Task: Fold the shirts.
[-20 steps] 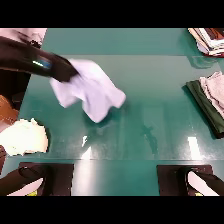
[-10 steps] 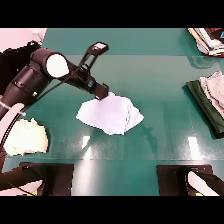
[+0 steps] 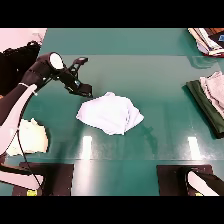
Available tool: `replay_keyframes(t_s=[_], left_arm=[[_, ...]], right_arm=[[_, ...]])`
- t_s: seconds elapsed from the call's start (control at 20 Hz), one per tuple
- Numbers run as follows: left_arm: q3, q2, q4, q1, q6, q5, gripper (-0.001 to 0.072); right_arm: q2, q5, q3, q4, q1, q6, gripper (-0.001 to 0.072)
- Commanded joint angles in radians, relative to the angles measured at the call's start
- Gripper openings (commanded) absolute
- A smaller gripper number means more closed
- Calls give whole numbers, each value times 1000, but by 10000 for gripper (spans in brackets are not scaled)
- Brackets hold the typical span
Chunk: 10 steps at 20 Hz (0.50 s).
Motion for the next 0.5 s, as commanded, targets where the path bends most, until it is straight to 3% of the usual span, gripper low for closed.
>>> replay_keyframes(t_s=[0.0, 0.3, 0.35, 0.4, 0.45], left_arm=[[-8, -72, -35, 18, 27, -30, 616], [-62, -77, -89, 18, 85, -7, 605], [-62, -77, -89, 18, 91, -2, 405], [-62, -75, -89, 18, 90, 6, 120], [-61, -74, -89, 18, 93, 10, 34]], right_arm=[[0, 2, -35, 0, 1, 1, 17], [-1, -28, -314, -3, 1, 38, 17], [-1, -42, -379, -2, 1, 38, 17], [-1, -50, -445, -3, 1, 38, 17], [-1, -55, -506, -2, 1, 38, 17]])
